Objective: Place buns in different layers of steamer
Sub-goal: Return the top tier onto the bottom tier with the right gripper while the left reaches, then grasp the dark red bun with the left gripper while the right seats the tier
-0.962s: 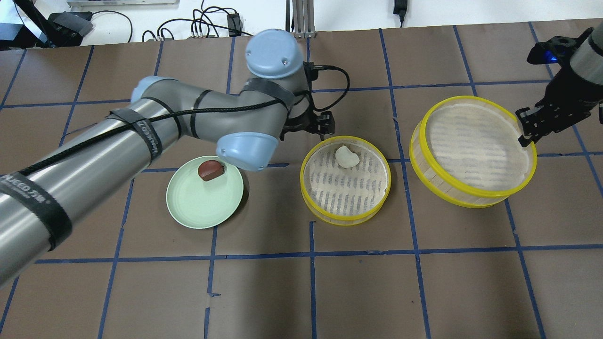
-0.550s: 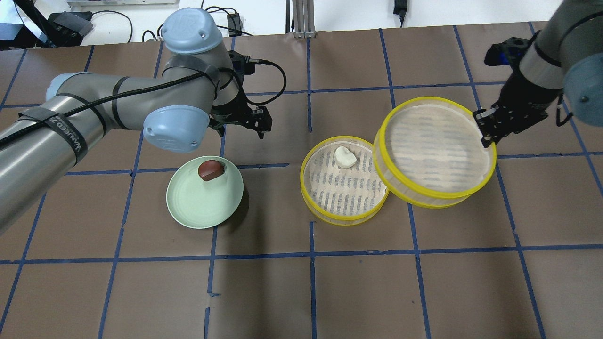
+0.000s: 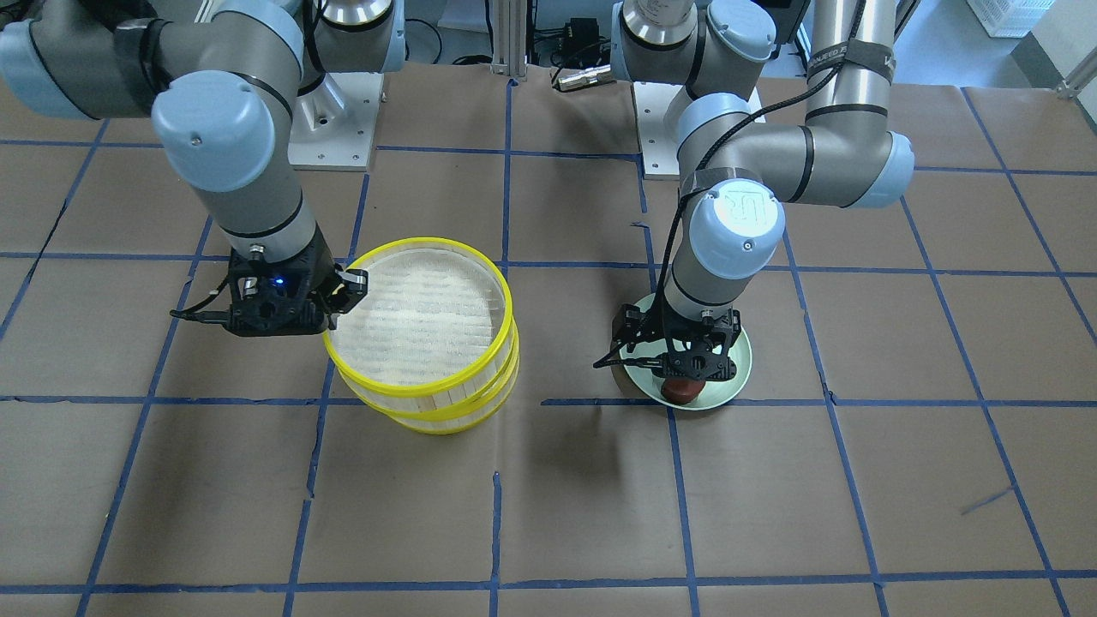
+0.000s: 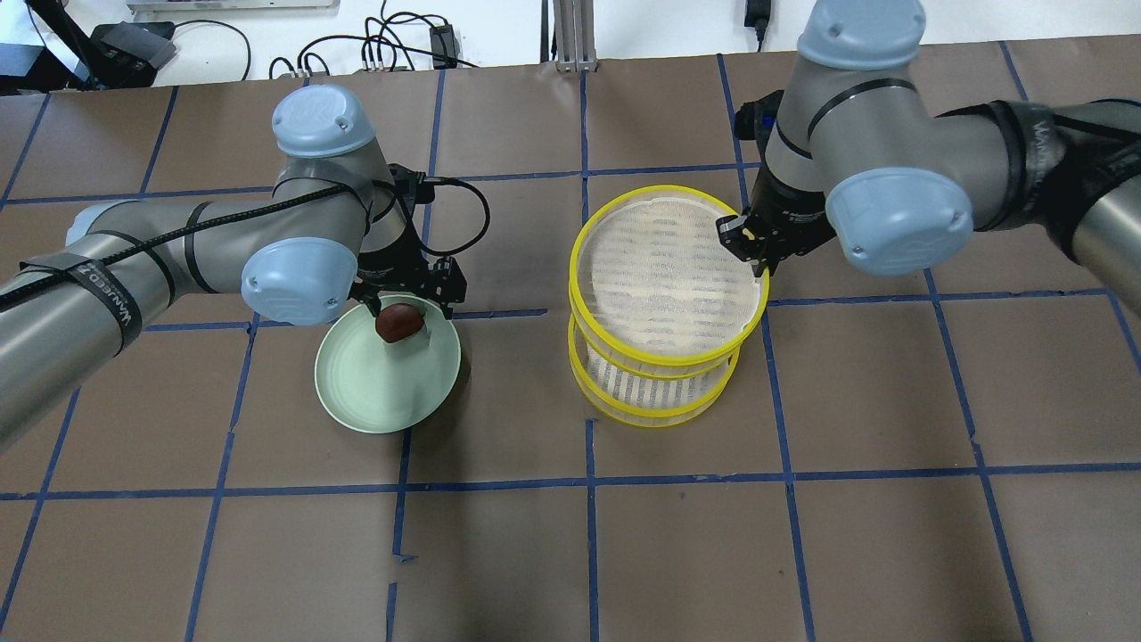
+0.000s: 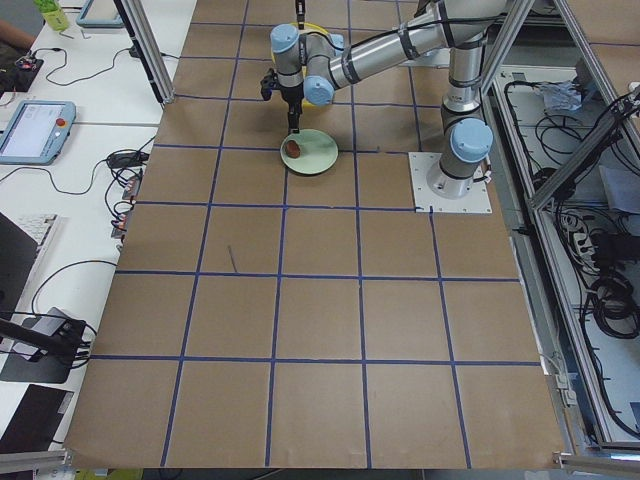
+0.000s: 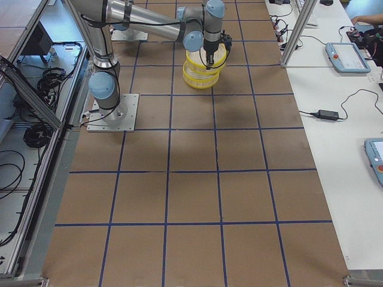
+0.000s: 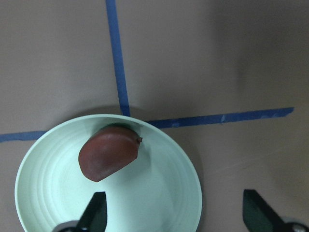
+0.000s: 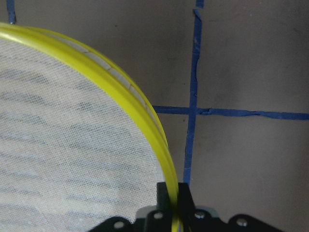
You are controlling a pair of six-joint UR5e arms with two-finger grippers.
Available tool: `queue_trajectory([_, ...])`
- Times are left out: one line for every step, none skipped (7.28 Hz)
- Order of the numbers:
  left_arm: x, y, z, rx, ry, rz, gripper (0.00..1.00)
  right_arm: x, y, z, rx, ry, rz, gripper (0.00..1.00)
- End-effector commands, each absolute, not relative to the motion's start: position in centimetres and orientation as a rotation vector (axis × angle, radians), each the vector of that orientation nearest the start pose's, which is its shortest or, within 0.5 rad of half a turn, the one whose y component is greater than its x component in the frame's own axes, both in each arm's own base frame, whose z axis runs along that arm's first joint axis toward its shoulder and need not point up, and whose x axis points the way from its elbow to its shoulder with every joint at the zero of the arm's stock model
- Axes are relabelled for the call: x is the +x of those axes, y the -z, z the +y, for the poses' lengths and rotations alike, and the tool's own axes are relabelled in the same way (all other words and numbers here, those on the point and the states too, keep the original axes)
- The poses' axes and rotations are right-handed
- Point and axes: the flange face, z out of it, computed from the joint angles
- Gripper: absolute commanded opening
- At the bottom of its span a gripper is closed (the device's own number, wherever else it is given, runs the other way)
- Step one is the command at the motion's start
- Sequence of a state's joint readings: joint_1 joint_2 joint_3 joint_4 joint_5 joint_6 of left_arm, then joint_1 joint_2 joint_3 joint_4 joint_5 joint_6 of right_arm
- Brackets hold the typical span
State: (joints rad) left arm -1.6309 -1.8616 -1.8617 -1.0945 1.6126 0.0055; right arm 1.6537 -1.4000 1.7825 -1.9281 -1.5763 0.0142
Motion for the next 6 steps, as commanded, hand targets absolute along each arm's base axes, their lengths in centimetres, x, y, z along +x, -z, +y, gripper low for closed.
queue_trajectory([-15.6, -21.5, -54.0, 0.105, -0.152, 3.049, 1.0, 18.1, -31.5, -51.2, -0.121, -0.109, 3.201, 0.02])
queue_trajectory([-15.4, -21.1, -54.5, 0.123, -0.141, 3.049, 1.0, 17.8, -30.8, -51.0, -0.124, -0.13, 3.223, 0.02])
queue_trajectory([-14.3, -21.3, -55.0, 0.146, -0.135, 3.05, 1.0, 18.0, -30.4, -51.0, -0.125, -0.138, 3.208, 0.02])
queue_trajectory([-13.1, -21.2, -55.4, 0.169, -0.135, 3.053, 1.0, 18.0, -30.3, -51.0, -0.125, -0.138, 3.205, 0.02])
queue_trajectory([-12.7, -21.1, -55.5, 0.19, -0.136, 3.053, 1.0, 18.1, -30.1, -51.1, -0.122, -0.138, 3.203, 0.02])
queue_trajectory([-12.8, -20.8, -55.6, 0.188, -0.138, 3.056, 1.0, 18.1, -30.1, -51.2, -0.122, -0.133, 3.203, 0.02])
